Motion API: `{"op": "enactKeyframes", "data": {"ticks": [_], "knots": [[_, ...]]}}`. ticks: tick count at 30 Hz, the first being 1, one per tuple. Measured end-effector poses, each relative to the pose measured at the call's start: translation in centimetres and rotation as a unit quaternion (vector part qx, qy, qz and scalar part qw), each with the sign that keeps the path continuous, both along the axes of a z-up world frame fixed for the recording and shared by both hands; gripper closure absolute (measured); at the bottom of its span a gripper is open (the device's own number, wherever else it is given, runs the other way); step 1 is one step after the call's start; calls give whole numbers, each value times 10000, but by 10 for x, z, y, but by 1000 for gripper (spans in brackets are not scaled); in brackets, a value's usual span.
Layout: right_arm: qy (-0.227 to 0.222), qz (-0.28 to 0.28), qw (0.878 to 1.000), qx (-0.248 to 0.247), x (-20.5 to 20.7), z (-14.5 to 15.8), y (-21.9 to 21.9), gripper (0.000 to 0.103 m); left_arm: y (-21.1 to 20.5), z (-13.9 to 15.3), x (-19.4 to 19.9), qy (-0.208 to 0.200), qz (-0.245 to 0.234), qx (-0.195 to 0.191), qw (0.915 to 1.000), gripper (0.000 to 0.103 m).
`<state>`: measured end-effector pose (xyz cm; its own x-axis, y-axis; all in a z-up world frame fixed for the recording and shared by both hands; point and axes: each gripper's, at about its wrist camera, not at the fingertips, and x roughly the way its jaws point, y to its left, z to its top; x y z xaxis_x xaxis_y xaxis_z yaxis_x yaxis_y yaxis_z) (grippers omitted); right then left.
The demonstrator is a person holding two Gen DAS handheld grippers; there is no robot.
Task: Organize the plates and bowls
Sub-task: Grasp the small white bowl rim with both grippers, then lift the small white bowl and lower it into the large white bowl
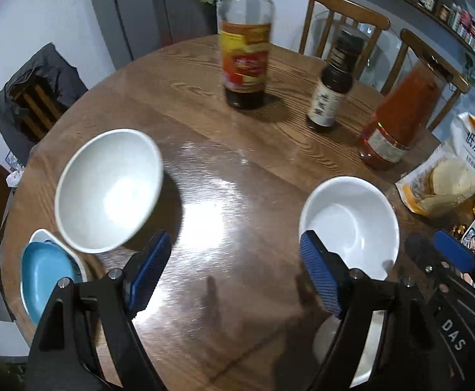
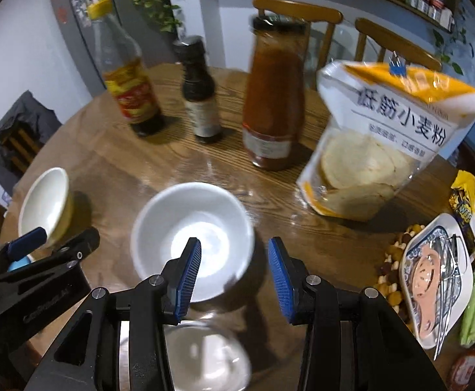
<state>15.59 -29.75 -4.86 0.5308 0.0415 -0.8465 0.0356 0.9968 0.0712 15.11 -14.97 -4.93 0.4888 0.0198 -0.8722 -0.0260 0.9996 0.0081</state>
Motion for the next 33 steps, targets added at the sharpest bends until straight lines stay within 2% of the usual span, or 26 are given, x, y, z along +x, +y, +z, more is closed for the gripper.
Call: {"op": "enactKeyframes", "data": {"ticks": [5,13,14,16,23,25,29,33], "knots": [[210,47,9998,54,13,-22,-15,59,-21,-16,12,110,-7,149,9998,21],[490,289,9983,100,29,-47,-13,59,-31,-44,27,402,1,299,9987,24],[506,313,9982,101,30,-48,-12,60,-32,-47,28,434,-26,273,9987,26],[506,306,9982,89,31,-50,-13,68,-34,-51,29,516,-52,195,9985,48],[510,405,9977,197,33,-51,-11,87,-41,-54,28,587,-206,27,9981,65],[501,428,9977,158,34,-50,-8,93,-44,-54,27,592,-281,-2,9978,73],[508,422,9976,203,35,-51,-7,93,-45,-54,26,608,-371,-69,9974,79],[513,402,9972,355,34,-51,-8,94,-44,-54,26,658,-431,-205,9967,89]]}}
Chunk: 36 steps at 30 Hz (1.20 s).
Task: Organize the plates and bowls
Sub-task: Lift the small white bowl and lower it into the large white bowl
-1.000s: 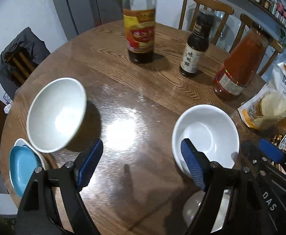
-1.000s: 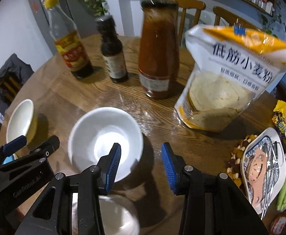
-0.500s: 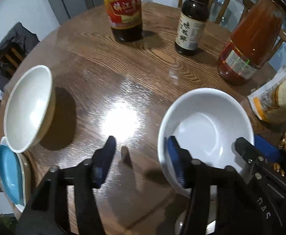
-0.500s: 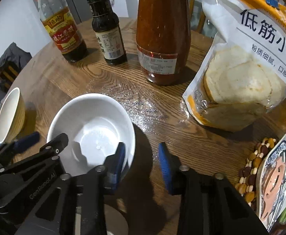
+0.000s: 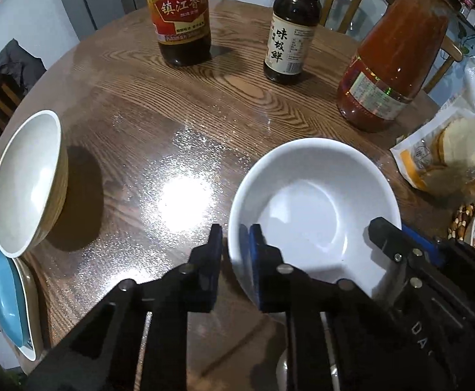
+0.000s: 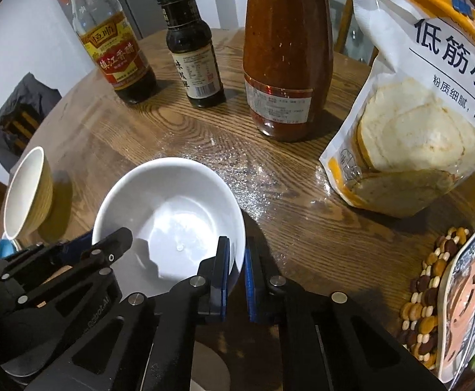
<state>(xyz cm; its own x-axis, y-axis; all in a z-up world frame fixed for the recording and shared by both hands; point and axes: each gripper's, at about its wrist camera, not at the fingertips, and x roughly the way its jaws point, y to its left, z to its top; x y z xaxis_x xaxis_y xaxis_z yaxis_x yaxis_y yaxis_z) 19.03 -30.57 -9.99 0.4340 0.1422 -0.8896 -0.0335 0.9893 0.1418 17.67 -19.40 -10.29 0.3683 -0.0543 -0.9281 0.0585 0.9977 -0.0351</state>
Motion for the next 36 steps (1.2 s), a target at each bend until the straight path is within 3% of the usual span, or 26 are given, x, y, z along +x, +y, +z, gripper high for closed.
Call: {"op": "enactKeyframes", "data": {"ticks": [9,20,36], "knots": [[-75,13,9999,85,-5,7,4,94,6,2,-2,-4,17,-119,9999,92],[-303,93,9994,167,-10,34,19,94,25,27,-6,-256,106,-194,9994,91],[-686,494,9961,242,-12,73,111,94,123,62,-11,-686,321,-84,9971,89]]}}
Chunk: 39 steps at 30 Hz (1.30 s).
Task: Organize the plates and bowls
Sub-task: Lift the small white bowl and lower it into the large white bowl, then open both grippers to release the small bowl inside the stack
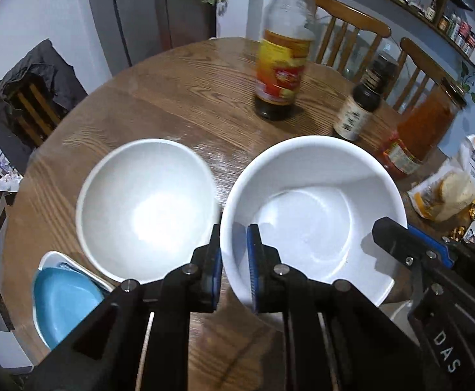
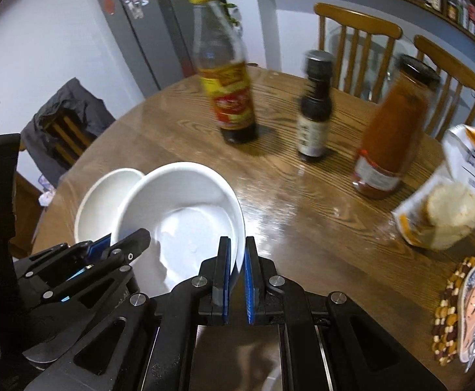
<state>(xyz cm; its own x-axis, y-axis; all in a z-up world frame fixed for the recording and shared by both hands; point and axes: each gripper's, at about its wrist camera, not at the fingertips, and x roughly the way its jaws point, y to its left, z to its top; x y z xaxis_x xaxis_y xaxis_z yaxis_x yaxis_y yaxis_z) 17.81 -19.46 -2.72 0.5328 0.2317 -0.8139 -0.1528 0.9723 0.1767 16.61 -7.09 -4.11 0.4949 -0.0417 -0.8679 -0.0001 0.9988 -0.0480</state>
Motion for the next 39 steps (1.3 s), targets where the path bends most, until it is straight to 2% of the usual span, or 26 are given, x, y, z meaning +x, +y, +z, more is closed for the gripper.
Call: {"op": "enactKeyframes", "data": {"ticks": [12,21,29,35,39], "knots": [[2,28,9999,124,15,2,74,94,73,4,22,-15,-35,125,9999,88],[229,-2,9996,170,29,-8,119,94,111,-12,38,220,-114,193,9995,88],[657,-102,9978,76,37,-35,130,94,117,-34,46,501,-267,341,9978,89],[716,-223,9972,23,39,-42,132,94,114,-37,48,510,-365,400,9972,88],[733,-247,9970,12,40,-43,131,94,115,-38,48,552,-413,301,9972,81]]}}
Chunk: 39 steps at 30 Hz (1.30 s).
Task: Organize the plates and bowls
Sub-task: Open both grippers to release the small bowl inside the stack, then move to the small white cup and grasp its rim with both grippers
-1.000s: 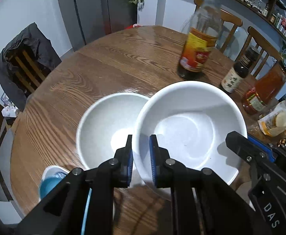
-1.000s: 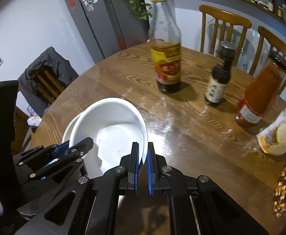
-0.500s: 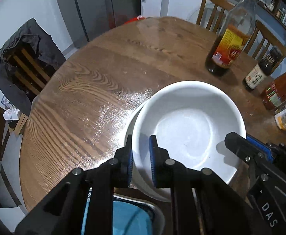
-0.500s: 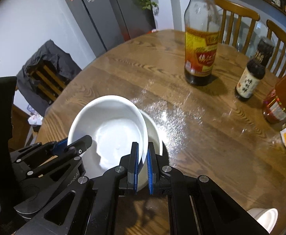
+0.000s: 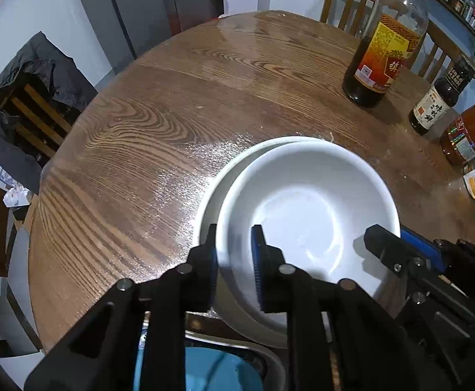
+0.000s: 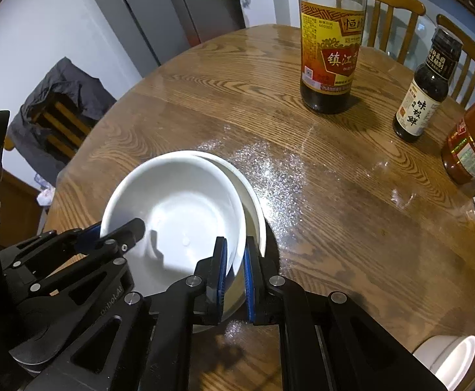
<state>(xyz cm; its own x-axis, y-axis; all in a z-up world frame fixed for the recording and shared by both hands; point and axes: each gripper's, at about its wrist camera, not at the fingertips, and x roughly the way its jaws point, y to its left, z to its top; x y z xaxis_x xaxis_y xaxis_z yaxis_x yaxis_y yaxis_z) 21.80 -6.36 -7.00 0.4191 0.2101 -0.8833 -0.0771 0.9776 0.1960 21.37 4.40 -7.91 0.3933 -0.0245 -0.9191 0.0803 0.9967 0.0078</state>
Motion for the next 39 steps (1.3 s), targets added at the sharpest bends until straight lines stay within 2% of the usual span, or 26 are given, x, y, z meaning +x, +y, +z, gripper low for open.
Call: {"op": "enactKeyframes", "data": {"ticks": [2,4,7,11,13,14,17,22,26,28,30,35,39], "knots": [[-30,-5,10000,-16,0,2,0,94,-1,2,-1,-21,-6,-27,10000,76],[-87,-6,10000,-39,-2,5,-1,94,-2,5,-3,-63,-15,-46,10000,63],[-174,-4,9997,-165,-5,10,-1,94,-2,10,-6,-173,30,22,9998,51],[-285,-29,9994,-170,-11,18,-2,93,2,21,-12,-307,146,14,9994,37],[-368,-19,9992,-144,-17,23,-3,90,6,28,-16,-367,219,-43,9991,28],[-412,-9,9990,-144,-21,25,-3,89,6,31,-18,-391,240,-50,9989,26],[-541,1,9984,-178,-34,31,-8,74,6,38,-28,-472,225,-14,9986,24],[-661,-58,9977,-115,-61,38,-30,45,-1,39,-47,-387,184,-116,9990,11],[-836,-112,9961,-245,-87,47,-53,40,-16,44,-63,-438,87,-109,9989,5],[-962,-214,9946,-327,-103,53,-69,30,-29,47,-72,-423,-53,-130,9990,0],[-1051,-362,9931,-372,-119,57,-88,24,-43,50,-80,-450,-212,-174,9986,0],[-1062,-914,9890,-483,-151,60,-145,22,-90,50,-104,-501,-623,-197,9966,0],[-969,-1147,9871,-564,-167,57,-177,22,-123,48,-122,-500,-944,-220,9940,0]]}}
